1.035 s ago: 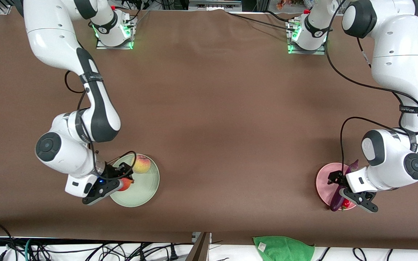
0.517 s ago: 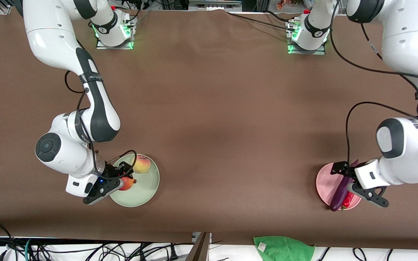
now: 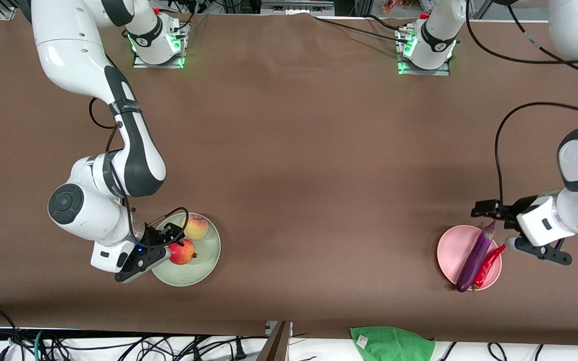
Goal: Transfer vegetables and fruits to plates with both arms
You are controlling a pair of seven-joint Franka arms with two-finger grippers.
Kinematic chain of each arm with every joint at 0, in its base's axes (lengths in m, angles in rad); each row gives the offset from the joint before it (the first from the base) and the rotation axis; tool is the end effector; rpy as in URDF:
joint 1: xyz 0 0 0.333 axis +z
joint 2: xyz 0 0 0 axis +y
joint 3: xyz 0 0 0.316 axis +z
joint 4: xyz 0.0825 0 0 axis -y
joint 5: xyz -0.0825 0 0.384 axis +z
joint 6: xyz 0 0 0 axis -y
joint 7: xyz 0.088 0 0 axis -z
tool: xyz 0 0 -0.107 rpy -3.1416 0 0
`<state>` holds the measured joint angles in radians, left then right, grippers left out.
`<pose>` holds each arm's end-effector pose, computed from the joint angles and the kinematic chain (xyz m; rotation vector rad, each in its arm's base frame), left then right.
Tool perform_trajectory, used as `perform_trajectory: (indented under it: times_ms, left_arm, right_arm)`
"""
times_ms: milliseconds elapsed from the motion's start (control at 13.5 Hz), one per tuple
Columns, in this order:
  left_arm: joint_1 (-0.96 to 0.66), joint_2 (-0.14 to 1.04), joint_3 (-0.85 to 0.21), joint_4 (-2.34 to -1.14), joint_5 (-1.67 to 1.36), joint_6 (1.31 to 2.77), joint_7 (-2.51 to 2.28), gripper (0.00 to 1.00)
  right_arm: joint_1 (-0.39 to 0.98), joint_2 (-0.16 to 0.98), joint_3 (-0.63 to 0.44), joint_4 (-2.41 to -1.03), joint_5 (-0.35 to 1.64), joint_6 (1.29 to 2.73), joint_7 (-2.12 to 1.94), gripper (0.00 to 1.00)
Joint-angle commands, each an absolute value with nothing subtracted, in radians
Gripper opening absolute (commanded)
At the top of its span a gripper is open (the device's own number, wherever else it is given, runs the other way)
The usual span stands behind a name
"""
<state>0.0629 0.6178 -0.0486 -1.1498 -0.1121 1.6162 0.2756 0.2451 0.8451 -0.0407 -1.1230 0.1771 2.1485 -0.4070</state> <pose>0.7139 0.0079 0.4309 2.9536 -0.3575 -0.1918 0.7631 0.1762 0.3197 -2.9079 -0.8118 -0.2919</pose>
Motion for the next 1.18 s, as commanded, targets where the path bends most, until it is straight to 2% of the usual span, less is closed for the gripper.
perform_trajectory:
  times_ms: [0, 222, 517, 665, 813, 1109]
  left_arm:
    - [0.063, 0.522, -0.041, -1.175, -0.066, 1.536, 0.216, 1.00]
    - [0.066, 0.366, -0.029, -1.265, -0.057, 1.535, 0.215, 1.00]
    - [0.049, 0.180, -0.028, -1.411, 0.018, 1.532, 0.207, 1.00]
    - [0.034, 0.137, -0.029, -1.436, 0.021, 1.514, 0.117, 1.00]
    - [0.032, 0.104, -0.037, -1.460, 0.009, 1.403, -0.047, 1.00]
    - [0.015, 0.071, -0.040, -1.514, 0.009, 1.384, -0.114, 1.00]
  right_arm:
    - [0.244, 0.812, -0.035, -1.144, 0.175, 2.111, -0.423, 0.98]
    - [0.252, 0.721, -0.061, -1.189, 0.169, 1.976, -0.414, 0.99]
    - [0.252, 0.429, -0.139, -1.386, 0.164, 1.734, -0.411, 0.99]
    - [0.252, 0.300, -0.170, -1.439, 0.161, 1.625, -0.394, 0.99]
    - [0.252, 0.201, -0.176, -1.486, 0.123, 1.553, -0.309, 0.99]
    - [0.253, 0.060, -0.164, -1.603, 0.097, 1.529, -0.123, 0.99]
